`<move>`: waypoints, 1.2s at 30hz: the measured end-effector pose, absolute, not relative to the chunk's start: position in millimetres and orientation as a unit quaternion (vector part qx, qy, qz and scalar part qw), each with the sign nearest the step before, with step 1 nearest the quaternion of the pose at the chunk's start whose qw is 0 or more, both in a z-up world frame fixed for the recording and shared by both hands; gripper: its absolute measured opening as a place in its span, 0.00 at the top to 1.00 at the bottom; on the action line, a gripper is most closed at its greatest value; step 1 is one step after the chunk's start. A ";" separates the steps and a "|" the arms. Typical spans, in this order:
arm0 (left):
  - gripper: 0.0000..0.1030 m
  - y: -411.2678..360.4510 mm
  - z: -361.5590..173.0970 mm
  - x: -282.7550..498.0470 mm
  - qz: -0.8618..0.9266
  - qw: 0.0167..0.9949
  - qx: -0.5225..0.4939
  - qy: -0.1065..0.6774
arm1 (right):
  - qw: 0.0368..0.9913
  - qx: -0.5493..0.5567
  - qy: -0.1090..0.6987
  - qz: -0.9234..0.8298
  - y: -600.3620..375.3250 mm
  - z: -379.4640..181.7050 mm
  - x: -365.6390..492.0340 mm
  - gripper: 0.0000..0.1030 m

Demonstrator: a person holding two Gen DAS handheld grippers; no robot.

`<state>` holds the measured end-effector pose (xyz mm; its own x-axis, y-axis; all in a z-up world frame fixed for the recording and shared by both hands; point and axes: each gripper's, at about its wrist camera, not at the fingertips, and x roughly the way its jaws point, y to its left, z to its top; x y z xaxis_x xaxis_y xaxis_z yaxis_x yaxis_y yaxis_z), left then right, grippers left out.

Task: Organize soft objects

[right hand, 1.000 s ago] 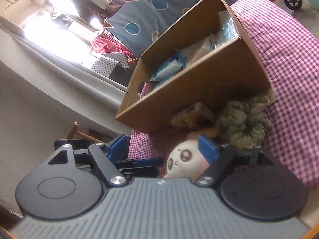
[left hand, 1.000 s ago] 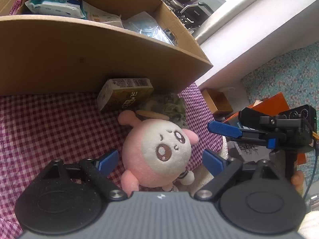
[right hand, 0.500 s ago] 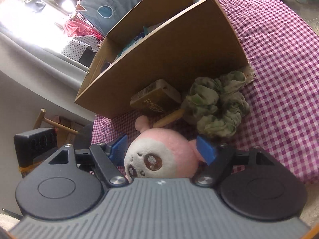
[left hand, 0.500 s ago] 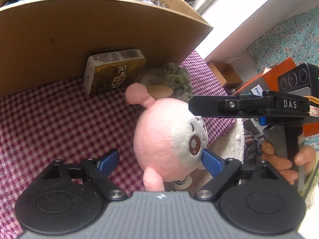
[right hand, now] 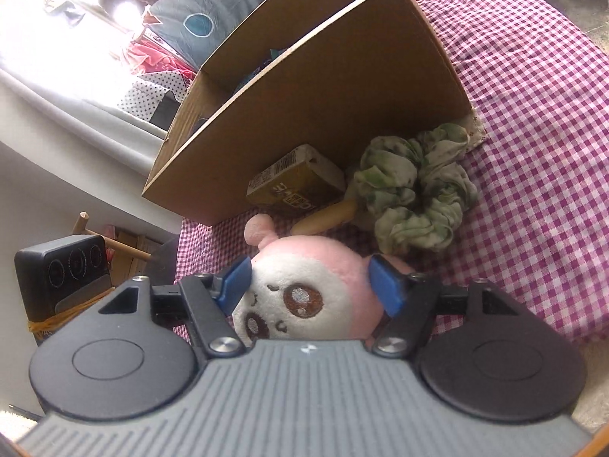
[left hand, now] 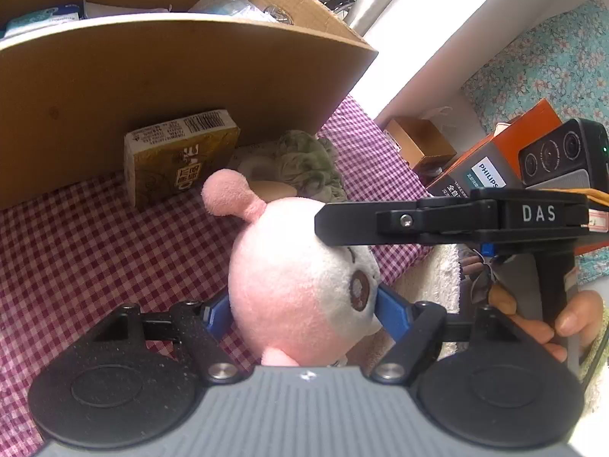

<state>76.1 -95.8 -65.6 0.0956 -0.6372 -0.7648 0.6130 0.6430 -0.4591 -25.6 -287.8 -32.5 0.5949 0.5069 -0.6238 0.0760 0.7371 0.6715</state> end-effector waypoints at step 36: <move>0.25 -117.3 -15.4 336.0 -0.310 0.788 0.030 0.532 | 0.810 0.284 0.488 0.158 -270.1 13.3 299.3 0.36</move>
<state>336.0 -117.3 -15.4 0.2426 -0.4563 -0.8561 0.5200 0.8062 -0.2823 299.3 -270.1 13.3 0.4736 0.5325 -0.7015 0.0210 0.7894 0.6135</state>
